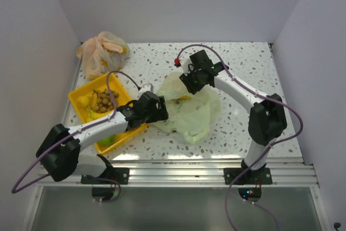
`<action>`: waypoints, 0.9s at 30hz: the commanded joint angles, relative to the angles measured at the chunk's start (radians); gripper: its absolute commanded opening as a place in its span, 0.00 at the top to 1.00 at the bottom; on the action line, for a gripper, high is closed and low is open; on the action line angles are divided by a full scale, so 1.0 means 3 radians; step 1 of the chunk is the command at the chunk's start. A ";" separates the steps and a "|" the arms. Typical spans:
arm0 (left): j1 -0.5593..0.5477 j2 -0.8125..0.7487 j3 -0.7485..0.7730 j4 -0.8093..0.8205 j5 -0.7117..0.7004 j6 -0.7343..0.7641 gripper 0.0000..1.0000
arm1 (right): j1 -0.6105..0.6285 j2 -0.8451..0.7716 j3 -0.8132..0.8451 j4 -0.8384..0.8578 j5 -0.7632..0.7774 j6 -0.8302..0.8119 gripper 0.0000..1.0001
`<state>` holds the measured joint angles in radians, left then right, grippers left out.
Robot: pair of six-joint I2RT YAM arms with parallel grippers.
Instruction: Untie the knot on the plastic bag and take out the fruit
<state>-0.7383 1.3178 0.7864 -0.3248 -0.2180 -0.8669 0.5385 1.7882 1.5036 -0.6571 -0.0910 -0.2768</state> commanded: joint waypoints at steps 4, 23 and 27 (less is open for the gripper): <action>-0.0003 0.0295 -0.0044 0.0484 -0.0474 -0.0092 0.00 | 0.0025 -0.0151 0.0117 0.0027 -0.0034 0.0125 0.97; -0.0009 0.0409 -0.0244 0.1190 -0.0230 -0.0270 0.00 | 0.0343 -0.1149 -0.0966 0.0753 -0.0198 0.0768 1.00; -0.0044 0.0363 -0.0264 0.1175 -0.0168 -0.0275 0.00 | 0.0302 -0.1128 -0.1319 0.1009 -0.0045 0.0897 1.00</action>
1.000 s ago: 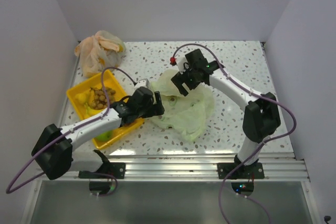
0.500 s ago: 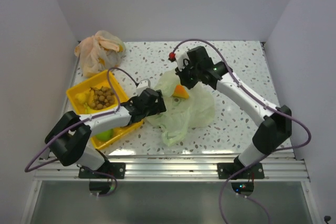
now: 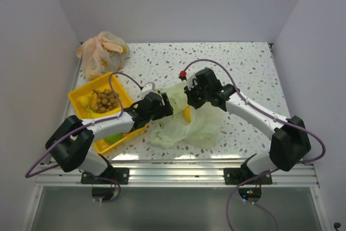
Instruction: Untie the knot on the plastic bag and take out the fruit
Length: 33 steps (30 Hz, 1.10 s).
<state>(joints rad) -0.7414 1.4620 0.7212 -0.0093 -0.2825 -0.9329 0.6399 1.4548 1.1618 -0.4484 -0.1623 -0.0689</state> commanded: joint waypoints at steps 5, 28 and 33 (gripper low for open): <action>-0.0187 -0.0251 -0.0031 0.0047 0.0001 -0.0066 0.00 | -0.0261 -0.0078 -0.0625 0.0548 0.0454 0.0535 1.00; -0.0781 0.0291 0.0909 -0.0337 -0.0705 0.0267 0.01 | -0.0763 -0.0237 -0.0600 0.0856 0.0270 0.1707 1.00; -0.0791 0.0357 0.0971 -0.0352 -0.0700 0.0241 0.01 | -0.0778 -0.0375 -0.0580 0.0886 0.0306 0.1916 1.00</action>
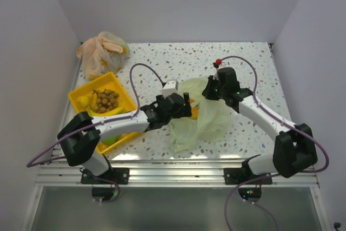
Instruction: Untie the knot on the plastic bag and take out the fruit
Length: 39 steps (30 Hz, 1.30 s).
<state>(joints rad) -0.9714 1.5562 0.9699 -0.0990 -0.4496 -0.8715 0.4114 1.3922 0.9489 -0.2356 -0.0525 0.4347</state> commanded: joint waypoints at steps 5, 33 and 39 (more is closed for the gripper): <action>-0.0045 0.0130 0.0249 -0.0135 -0.0199 0.0006 0.01 | -0.0052 -0.0325 0.0002 0.0432 -0.0183 0.0560 1.00; 0.0088 0.0508 0.0975 -0.0039 -0.0562 0.0261 0.31 | -0.0103 -0.0458 0.0028 -0.0186 0.0098 -0.0114 0.73; 0.0170 0.0733 0.1323 0.0125 -0.0434 0.0491 0.32 | -0.0103 -0.0540 0.0104 -0.0340 0.0027 -0.0441 0.19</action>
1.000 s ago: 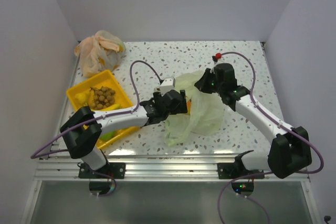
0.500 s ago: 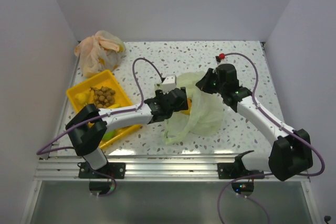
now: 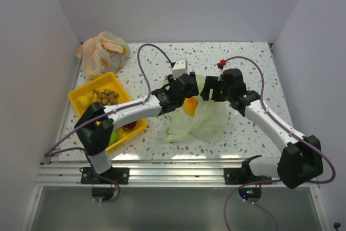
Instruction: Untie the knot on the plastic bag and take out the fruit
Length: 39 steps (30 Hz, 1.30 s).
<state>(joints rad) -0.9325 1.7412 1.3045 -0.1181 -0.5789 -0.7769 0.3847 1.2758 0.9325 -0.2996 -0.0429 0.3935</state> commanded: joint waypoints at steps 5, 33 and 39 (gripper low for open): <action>0.0061 0.0138 0.0244 0.0230 0.0084 0.0151 0.31 | -0.0014 -0.0224 0.0210 -0.0106 -0.0061 -0.0549 0.01; 0.0081 -0.1064 -0.0641 -0.0163 0.0692 -0.0075 0.08 | -0.0014 0.0083 0.0348 0.0084 -0.0210 -0.0483 0.98; -0.0021 -0.1014 -0.0942 -0.0230 0.0764 -0.0069 0.06 | -0.0009 0.0027 0.0374 0.0145 -0.0199 -0.0366 0.99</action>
<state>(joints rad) -0.9268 1.4342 1.0573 -0.1680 -0.3714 -0.7929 0.3847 1.3231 0.9985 -0.3096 -0.1001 0.2508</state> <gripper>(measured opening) 0.936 0.021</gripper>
